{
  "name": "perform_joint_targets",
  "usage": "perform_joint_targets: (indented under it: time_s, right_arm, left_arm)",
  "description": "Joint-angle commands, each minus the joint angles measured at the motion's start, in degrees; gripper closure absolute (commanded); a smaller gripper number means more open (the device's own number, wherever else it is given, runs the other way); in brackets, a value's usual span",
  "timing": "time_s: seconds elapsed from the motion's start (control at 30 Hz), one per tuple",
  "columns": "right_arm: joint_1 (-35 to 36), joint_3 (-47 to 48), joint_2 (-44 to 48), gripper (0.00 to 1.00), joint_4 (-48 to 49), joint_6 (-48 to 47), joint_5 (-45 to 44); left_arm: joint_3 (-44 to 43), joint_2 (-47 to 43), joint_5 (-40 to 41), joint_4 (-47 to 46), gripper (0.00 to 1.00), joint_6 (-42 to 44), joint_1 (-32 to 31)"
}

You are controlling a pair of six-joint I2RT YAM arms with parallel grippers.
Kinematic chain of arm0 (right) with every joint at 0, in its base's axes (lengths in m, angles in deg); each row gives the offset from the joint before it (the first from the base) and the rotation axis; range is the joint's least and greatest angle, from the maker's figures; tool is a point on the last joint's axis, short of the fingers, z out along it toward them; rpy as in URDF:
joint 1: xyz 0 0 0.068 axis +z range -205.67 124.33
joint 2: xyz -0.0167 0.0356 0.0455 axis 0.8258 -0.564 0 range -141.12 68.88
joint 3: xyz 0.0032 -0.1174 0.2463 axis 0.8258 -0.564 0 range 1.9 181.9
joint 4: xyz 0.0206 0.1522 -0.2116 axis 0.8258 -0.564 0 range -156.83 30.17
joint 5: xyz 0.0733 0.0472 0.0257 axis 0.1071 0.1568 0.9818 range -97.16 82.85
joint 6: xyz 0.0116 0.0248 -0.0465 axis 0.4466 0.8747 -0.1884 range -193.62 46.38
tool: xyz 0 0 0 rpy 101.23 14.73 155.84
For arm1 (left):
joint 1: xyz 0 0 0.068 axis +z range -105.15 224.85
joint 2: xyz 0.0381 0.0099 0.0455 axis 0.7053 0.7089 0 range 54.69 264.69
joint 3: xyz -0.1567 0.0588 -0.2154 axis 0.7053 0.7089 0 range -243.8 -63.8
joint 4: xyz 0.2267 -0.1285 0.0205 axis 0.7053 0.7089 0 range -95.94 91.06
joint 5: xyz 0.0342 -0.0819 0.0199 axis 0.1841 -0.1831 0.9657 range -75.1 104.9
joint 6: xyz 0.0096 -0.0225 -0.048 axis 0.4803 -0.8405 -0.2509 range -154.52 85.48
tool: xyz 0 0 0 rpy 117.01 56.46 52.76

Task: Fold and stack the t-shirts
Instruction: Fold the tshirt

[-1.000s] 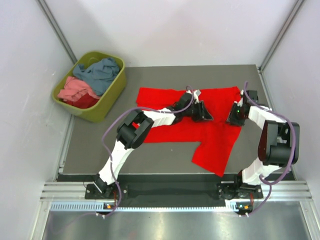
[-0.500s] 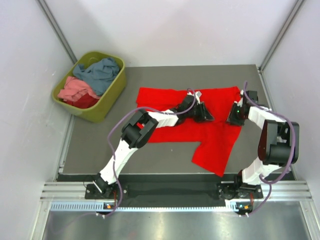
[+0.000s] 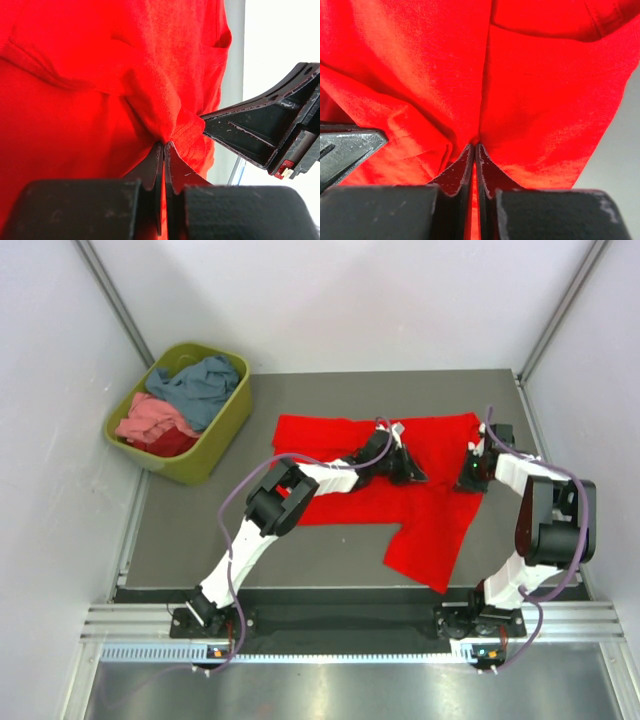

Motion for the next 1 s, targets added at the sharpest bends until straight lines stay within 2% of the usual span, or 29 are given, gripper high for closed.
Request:
perform_joint_targets:
  time_s: [0.0,0.43,0.8,0.97]
  right_arm:
    - [-0.5,2.0,-0.5,1.0,0.3,-0.3,-0.4]
    - [-0.7,3.3,4.8,1.0,-3.8,1.9,-9.1]
    - [-1.2,1.5,7.4,1.0,-4.4,4.6,-12.7]
    - [-1.2,-0.6,6.7,1.0,-2.7,5.4,-12.3]
  left_arm:
    - [-2.7,-2.7,-0.3,2.1,1.0,0.2,-0.4]
    - [-2.7,-11.6,5.3,21.5,1.0,7.7,-0.3]
    - [-2.7,-12.2,6.5,30.7,1.0,9.3,-0.4]
    - [-1.9,-11.3,6.0,32.0,1.0,8.9,-0.5]
